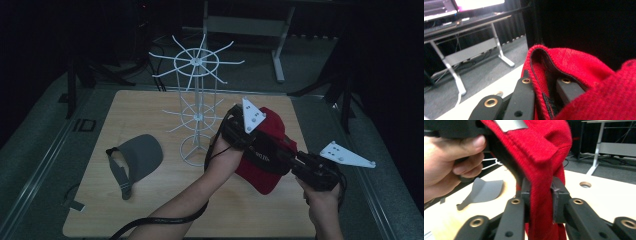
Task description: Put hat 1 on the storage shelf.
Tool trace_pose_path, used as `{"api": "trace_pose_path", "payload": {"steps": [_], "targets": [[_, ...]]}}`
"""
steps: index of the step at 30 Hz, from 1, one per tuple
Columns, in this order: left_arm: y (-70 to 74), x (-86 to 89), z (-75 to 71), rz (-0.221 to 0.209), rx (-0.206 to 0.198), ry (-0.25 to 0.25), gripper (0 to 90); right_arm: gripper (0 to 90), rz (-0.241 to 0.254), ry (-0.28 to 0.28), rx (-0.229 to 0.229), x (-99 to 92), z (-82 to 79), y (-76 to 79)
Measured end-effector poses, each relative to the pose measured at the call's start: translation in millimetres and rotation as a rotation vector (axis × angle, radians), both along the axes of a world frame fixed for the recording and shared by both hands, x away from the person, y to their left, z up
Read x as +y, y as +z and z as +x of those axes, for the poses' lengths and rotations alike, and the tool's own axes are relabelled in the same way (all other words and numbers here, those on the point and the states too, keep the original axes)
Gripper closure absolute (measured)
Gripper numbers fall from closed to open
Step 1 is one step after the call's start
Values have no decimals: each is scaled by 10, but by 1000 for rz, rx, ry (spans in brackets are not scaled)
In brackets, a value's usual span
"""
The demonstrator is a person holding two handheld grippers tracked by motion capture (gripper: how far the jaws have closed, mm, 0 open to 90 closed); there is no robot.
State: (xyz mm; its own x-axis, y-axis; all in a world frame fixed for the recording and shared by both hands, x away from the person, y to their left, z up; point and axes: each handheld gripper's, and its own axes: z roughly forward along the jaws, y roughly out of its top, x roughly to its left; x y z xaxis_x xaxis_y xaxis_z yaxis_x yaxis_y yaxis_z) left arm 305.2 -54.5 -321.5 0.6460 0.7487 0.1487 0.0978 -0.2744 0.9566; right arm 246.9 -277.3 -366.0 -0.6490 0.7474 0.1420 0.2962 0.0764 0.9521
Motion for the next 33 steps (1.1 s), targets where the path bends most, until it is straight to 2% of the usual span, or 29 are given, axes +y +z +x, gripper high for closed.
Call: {"api": "trace_pose_path", "payload": {"steps": [6, 8, 12, 15, 17, 18, 19, 20, 22, 24, 25, 27, 29, 33], "targets": [[55, 17, -26, -24, -32, -45, 898, 530, 13, 41, -14, -54, -138, -17], [60, 15, -41, -30, -43, -68, 898, 497, 17, 56, -24, -66, -183, -27], [71, 37, -51, -39, -49, -86, 897, 480, 34, 87, -53, -118, -295, 10], [75, 62, -44, -38, -45, -99, 897, 466, 27, 128, -78, -161, -366, 76], [70, 76, -42, -39, -45, -96, 897, 463, 15, 134, -84, -171, -393, 100], [52, 108, -37, -51, -42, -122, 897, 463, 27, 162, -100, -211, -449, 159], [16, 154, -50, -66, -67, -192, 897, 464, 19, 161, -112, -224, -460, 177], [16, 154, -50, -66, -67, -192, 896, 464, 19, 161, -112, -224, -460, 177], [-7, 199, -77, -61, -93, -255, 896, 476, -26, 125, -119, -244, -424, 202], [-28, 254, -98, -74, -106, -342, 896, 479, -38, 119, -115, -243, -403, 203], [-39, 300, -96, -53, -98, -399, 895, 484, -67, 113, -114, -234, -340, 209], [-53, 319, -100, -42, -104, -406, 895, 485, -85, 118, -112, -205, -299, 223], [-80, 354, -94, -24, -86, -427, 895, 485, -104, 131, -116, -156, -265, 236], [-140, 394, -105, -21, -69, -473, 895, 488, -125, 148, -120, -74, -214, 248]]}}
